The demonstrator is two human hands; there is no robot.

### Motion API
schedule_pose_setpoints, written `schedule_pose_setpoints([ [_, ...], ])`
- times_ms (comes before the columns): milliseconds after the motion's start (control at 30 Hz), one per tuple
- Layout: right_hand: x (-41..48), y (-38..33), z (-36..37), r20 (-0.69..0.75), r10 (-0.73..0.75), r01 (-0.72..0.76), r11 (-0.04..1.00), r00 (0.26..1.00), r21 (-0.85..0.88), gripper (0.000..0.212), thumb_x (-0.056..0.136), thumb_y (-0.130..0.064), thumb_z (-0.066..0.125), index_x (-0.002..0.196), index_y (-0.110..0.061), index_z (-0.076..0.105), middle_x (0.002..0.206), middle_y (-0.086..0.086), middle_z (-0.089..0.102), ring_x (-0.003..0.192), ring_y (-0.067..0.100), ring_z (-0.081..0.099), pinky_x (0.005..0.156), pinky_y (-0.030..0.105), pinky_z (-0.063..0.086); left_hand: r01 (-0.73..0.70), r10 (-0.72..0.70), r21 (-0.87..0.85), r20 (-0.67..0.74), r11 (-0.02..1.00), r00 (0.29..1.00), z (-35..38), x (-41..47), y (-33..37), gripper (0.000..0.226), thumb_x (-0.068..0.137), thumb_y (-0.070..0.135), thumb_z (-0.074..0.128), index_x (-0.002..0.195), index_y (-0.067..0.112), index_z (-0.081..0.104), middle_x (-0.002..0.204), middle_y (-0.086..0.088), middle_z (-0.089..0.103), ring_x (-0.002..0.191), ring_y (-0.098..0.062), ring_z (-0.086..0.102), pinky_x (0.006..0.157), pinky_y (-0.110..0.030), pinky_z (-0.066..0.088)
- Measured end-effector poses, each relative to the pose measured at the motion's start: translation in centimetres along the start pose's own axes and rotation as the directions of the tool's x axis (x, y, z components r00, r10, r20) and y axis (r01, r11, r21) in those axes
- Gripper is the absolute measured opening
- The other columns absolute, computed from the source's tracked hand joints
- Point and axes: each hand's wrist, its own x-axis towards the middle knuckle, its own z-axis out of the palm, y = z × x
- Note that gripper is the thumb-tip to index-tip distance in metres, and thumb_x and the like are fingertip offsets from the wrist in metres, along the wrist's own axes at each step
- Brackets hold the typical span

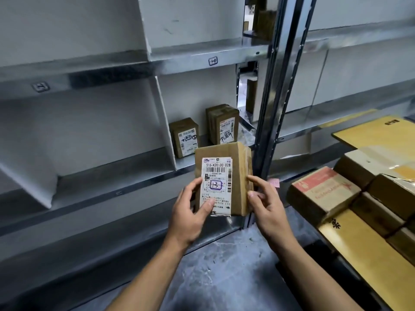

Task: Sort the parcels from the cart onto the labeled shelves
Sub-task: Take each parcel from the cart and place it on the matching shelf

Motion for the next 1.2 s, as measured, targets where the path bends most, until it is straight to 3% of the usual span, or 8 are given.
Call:
schedule_pose_setpoints([
  [233,1.4,-3.6,1.1,0.129,-0.004,-0.002,0.999,0.992,0.043,0.060,0.074,-0.066,0.068,0.130,-0.055,0.050,0.135,-0.021,0.058,0.128,0.003,0.054,0.106,0.048,0.049,-0.178,0.199,0.192,-0.091,0.965,0.976,-1.6,1.1,1.9,0.054,0.082,0.047,0.067,0.130,0.055,0.043,0.128,0.018,0.052,0.113,0.000,0.056,0.093,-0.030,0.054],
  [333,2.0,-4.7,2.3,0.106,-0.046,0.039,0.997,0.993,0.069,0.066,0.070,-0.059,0.077,0.129,-0.053,0.048,0.130,-0.025,0.060,0.127,0.004,0.056,0.107,0.047,0.048,-0.232,0.258,0.205,-0.110,0.951,0.960,-2.1,1.4,2.8,0.055,0.083,0.044,0.067,0.134,0.046,0.045,0.130,0.020,0.049,0.116,-0.005,0.056,0.092,-0.037,0.055],
  [500,3.3,-6.1,3.5,0.047,-0.106,0.103,0.993,0.993,0.058,0.062,0.076,-0.043,0.082,0.125,-0.052,0.046,0.128,-0.015,0.060,0.122,0.005,0.058,0.104,0.043,0.050,-0.311,0.357,0.269,-0.144,0.912,0.923,-2.8,2.2,4.1,0.055,0.085,0.038,0.068,0.134,0.042,0.045,0.132,0.017,0.049,0.117,-0.005,0.055,0.096,-0.035,0.053],
  [600,4.1,-6.7,3.8,0.061,-0.127,0.121,0.988,0.990,0.097,0.066,0.080,-0.030,0.084,0.126,-0.053,0.043,0.124,-0.015,0.060,0.118,0.009,0.061,0.095,0.038,0.056,-0.334,0.381,0.288,-0.125,0.897,0.916,-3.5,2.9,4.9,0.056,0.087,0.035,0.069,0.136,0.041,0.043,0.134,0.013,0.048,0.119,-0.007,0.054,0.098,-0.035,0.052],
  [767,6.1,-8.1,4.3,0.089,-0.150,0.132,0.974,0.985,0.185,0.068,0.079,-0.030,0.084,0.126,-0.055,0.042,0.127,-0.004,0.061,0.112,0.016,0.067,0.085,0.042,0.061,-0.377,0.433,0.330,-0.115,0.865,0.894,-4.6,4.6,6.6,0.056,0.087,0.031,0.069,0.138,0.034,0.045,0.136,0.007,0.048,0.120,-0.008,0.053,0.096,-0.031,0.053],
  [867,7.6,-9.3,5.1,0.102,-0.177,0.150,0.961,0.979,0.231,0.064,0.082,-0.018,0.080,0.122,-0.052,0.043,0.125,0.000,0.062,0.107,0.016,0.069,0.079,0.035,0.061,-0.387,0.463,0.406,-0.106,0.828,0.880,-5.9,5.6,7.5,0.057,0.089,0.031,0.068,0.140,0.029,0.044,0.137,0.004,0.047,0.119,-0.003,0.048,0.098,-0.018,0.047],
  [1000,10.0,-10.3,7.0,0.170,-0.232,0.184,0.948,0.958,0.258,0.064,0.079,-0.027,0.082,0.124,-0.051,0.043,0.125,0.001,0.062,0.114,0.019,0.066,0.083,0.035,0.060,-0.351,0.477,0.504,-0.144,0.789,0.867,-8.8,6.3,9.0,0.050,0.090,0.036,0.060,0.137,0.022,0.049,0.137,0.004,0.048,0.117,0.004,0.041,0.093,0.002,0.029],
  [1200,13.6,-13.9,11.9,0.237,-0.349,0.264,0.908,0.907,0.326,0.070,0.074,-0.044,0.083,0.129,-0.055,0.042,0.129,-0.006,0.060,0.122,0.020,0.061,0.098,0.051,0.053,-0.224,0.606,0.750,-0.281,0.622,0.744,-16.2,6.6,10.9,0.038,0.090,0.033,0.054,0.120,0.013,0.063,0.125,-0.004,0.058,0.117,-0.016,0.053,0.101,-0.016,0.036],
])
